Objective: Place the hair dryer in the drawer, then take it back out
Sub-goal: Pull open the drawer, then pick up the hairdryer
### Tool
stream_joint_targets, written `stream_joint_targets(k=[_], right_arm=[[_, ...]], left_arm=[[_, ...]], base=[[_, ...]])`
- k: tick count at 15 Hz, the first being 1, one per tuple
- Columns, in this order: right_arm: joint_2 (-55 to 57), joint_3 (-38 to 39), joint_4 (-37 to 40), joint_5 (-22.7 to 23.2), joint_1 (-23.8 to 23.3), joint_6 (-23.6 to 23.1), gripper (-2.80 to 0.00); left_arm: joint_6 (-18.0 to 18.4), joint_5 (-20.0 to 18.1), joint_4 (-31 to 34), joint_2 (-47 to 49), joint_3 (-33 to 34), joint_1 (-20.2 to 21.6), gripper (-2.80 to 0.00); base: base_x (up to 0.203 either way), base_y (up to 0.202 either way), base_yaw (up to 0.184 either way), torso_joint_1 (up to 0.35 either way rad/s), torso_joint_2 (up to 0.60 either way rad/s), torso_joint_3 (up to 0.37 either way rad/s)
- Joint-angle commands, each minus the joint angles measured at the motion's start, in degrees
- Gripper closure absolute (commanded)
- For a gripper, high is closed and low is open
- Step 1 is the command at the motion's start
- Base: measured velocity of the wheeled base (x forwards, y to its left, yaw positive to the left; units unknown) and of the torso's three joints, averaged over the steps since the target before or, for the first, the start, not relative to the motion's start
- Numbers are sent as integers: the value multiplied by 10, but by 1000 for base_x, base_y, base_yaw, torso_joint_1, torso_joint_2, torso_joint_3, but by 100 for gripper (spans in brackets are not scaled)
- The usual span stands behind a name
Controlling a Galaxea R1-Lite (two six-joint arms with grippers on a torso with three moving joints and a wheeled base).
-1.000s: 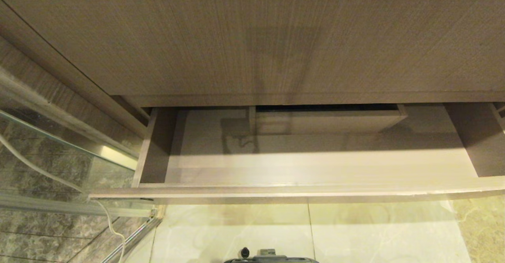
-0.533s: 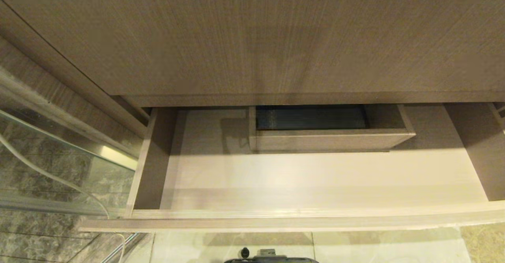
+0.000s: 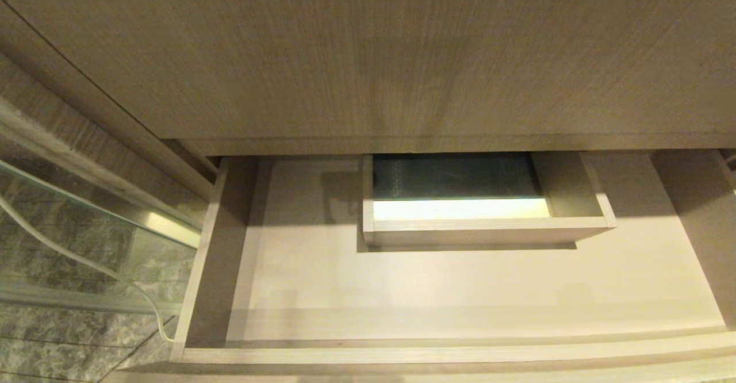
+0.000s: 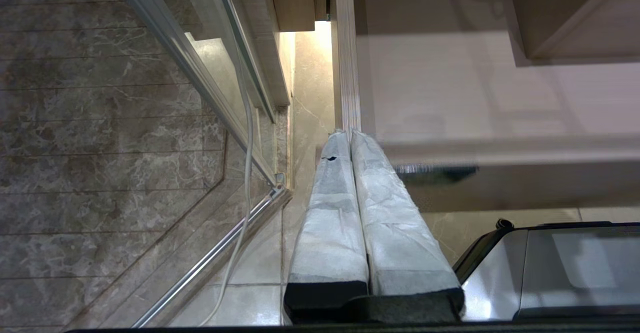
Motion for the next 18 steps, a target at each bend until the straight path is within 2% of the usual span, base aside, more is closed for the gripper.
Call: stream_joint_targets(k=[1, 18], right_arm=[[1, 0, 1, 0, 1, 0, 0], [2, 0, 2, 1, 1, -3, 0]], left_arm=[[0, 0, -1, 0, 0, 0, 0], [0, 0, 0, 0, 0, 0, 0]], base=[[0, 0, 0, 0, 0, 0], [0, 0, 0, 0, 0, 0]])
